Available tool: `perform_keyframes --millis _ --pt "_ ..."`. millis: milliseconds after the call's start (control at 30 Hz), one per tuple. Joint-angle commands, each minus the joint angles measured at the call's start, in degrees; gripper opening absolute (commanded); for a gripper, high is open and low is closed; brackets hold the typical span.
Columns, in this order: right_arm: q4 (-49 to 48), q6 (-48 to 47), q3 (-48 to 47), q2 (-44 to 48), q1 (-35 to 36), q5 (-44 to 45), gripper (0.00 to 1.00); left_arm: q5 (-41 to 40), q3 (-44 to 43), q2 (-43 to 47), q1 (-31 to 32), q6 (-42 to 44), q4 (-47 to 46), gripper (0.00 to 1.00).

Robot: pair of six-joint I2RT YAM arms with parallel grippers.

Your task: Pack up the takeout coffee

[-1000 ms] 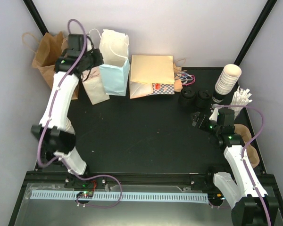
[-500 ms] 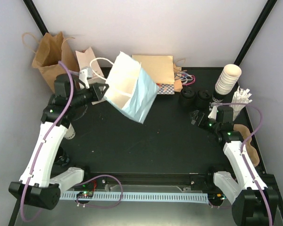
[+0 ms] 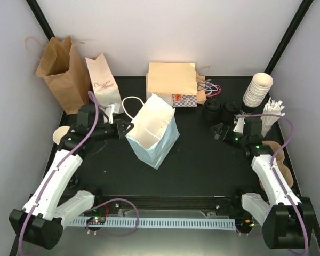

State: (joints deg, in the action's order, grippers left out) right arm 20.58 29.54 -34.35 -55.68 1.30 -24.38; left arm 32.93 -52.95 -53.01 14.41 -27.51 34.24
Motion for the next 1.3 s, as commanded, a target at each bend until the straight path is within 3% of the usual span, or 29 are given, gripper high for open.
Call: perform_keyframes --millis 0,467,600,667,733,867,1067,1267 --pt "-0.45 -0.10 -2.79 -0.29 0.17 -1.85 1.00 0.03 -3.92 -2.46 2.01 3.63 2.28 0.02" --pt "0.56 -1.67 -3.13 -0.61 0.19 -2.43 1.00 -0.66 -6.64 -5.91 3.23 7.96 4.60 0.03" --pt "0.89 -2.19 -4.09 -0.62 0.19 -2.43 1.00 -0.22 -7.68 -5.91 3.25 10.64 6.32 0.10" --pt "1.24 -2.60 -4.87 -0.65 0.19 -2.55 1.00 -0.17 -8.53 -5.81 3.25 13.07 7.70 0.22" --pt "1.75 -2.92 -5.59 -0.56 0.17 -2.62 1.00 -1.42 -9.95 -5.69 3.25 15.03 9.72 0.52" --pt "2.02 -3.19 -6.48 -0.04 1.01 -2.83 1.00 -7.92 -11.12 -3.96 3.25 15.22 11.55 0.96" --pt "1.58 -1.08 -11.70 -1.07 8.34 2.91 1.00 -17.84 -8.25 2.15 2.51 9.59 7.78 0.99" --pt "5.63 -3.55 -20.94 -2.12 18.74 10.45 1.00 -7.51 -8.76 3.44 2.46 14.90 5.27 0.99"
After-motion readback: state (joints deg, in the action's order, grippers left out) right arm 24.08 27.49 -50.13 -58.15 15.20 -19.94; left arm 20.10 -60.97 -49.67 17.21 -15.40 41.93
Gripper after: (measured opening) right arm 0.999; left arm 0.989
